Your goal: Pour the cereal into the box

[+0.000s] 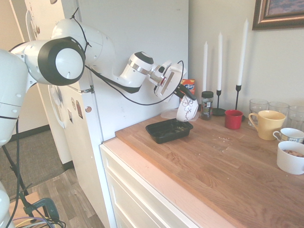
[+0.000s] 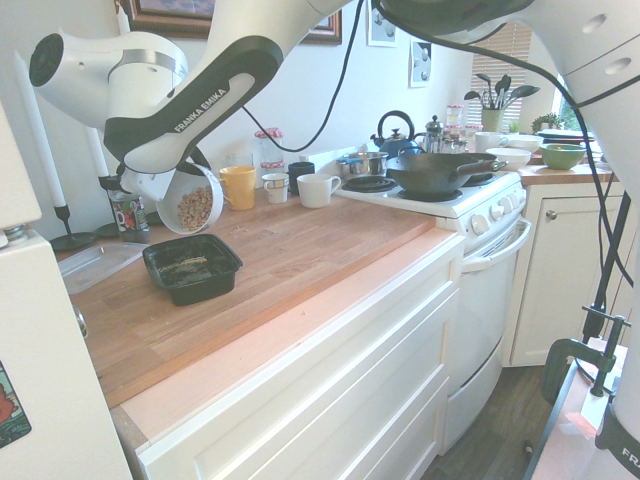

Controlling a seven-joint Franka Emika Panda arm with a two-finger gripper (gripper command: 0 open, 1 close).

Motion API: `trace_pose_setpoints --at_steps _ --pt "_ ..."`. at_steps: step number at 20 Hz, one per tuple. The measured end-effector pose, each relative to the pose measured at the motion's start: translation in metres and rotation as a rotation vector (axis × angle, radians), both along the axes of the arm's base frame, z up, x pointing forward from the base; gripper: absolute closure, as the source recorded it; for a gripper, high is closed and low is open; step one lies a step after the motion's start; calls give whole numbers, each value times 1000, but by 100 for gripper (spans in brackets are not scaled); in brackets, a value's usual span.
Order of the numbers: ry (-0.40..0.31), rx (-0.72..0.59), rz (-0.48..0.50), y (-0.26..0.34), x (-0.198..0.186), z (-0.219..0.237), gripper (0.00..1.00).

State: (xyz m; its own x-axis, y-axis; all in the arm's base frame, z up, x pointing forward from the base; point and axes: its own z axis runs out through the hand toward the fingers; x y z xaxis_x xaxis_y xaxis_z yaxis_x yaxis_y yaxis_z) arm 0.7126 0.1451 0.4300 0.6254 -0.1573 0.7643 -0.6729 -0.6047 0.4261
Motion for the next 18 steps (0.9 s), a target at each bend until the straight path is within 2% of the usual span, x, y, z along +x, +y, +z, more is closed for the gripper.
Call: trace_pose_setpoints --at_steps 9,18 --pt "-20 -97 16 30 -12 -19 100" --pt "-25 -202 41 25 -28 -52 100"
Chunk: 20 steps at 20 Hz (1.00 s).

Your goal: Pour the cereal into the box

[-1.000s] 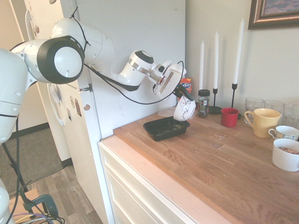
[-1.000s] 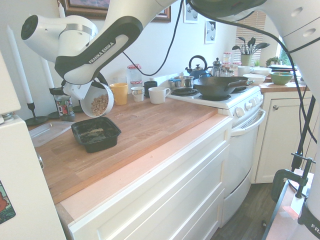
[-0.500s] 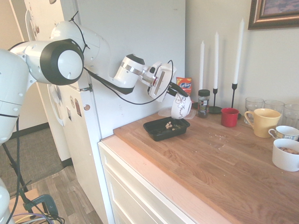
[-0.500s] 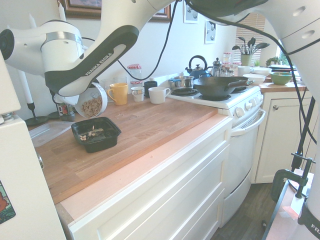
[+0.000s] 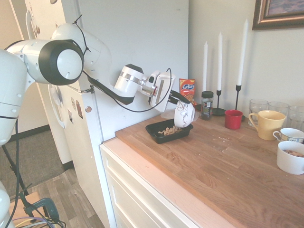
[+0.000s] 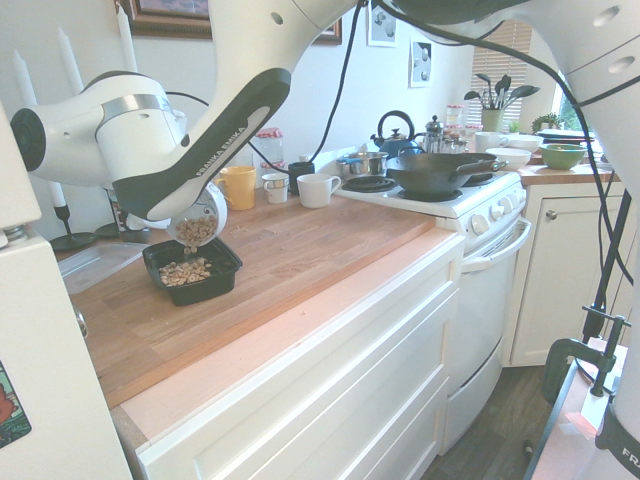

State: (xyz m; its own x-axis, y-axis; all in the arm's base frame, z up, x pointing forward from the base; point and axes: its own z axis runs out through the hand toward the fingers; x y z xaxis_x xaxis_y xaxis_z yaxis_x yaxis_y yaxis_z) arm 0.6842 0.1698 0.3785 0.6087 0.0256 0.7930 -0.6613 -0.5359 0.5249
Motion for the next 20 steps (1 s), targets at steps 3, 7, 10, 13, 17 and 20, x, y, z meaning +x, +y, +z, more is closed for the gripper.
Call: trace_pose_setpoints --at_steps 3,7,10,13,17,20 --pt "-8 -20 13 5 -4 -6 100" --pt "-18 -54 29 9 -9 -13 100" --pt "-31 -85 45 10 -11 -18 100" --pt "-54 -116 57 13 -15 -22 100" --pt "-72 -166 78 20 -20 -24 100" --pt "-83 -206 97 25 -24 -28 100"
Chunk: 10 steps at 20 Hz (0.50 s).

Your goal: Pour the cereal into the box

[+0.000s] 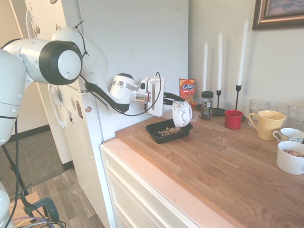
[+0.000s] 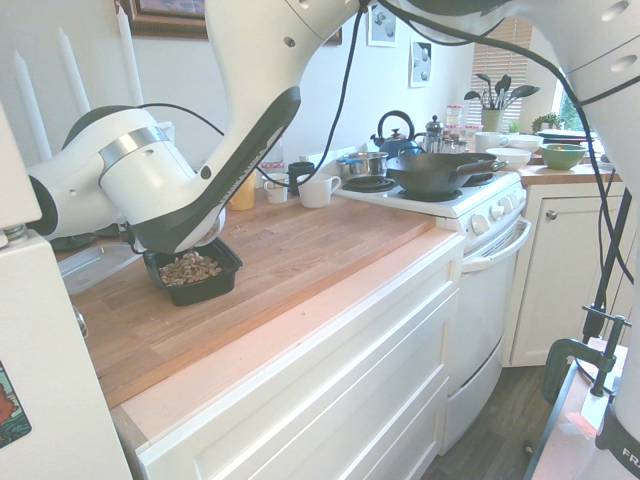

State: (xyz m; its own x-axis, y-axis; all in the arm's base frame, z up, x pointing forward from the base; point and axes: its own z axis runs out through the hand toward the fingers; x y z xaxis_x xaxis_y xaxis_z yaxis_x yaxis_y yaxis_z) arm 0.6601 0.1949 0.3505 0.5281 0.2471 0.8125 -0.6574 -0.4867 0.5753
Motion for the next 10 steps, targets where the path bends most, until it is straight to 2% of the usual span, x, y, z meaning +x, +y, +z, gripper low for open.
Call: trace_pose_setpoints --at_steps 10 --pt "-53 -81 44 3 -1 7 100"
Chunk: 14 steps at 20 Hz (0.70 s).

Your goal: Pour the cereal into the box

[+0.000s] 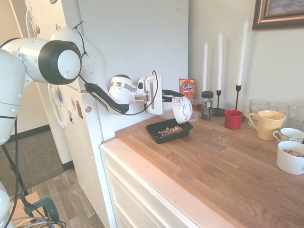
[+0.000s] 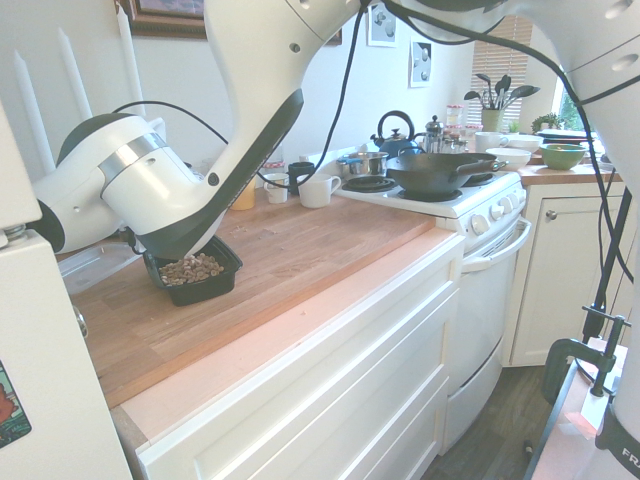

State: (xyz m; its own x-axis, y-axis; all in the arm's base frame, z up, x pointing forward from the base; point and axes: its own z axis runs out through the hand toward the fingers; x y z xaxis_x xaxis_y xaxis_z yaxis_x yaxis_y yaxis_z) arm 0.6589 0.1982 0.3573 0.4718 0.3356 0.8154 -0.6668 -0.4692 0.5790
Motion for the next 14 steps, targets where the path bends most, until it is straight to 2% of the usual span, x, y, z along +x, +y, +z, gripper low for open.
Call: trace_pose_setpoints --at_steps 6,14 --pt "-34 -50 29 -1 3 11 100" --pt "-36 -129 30 6 -1 -6 100"
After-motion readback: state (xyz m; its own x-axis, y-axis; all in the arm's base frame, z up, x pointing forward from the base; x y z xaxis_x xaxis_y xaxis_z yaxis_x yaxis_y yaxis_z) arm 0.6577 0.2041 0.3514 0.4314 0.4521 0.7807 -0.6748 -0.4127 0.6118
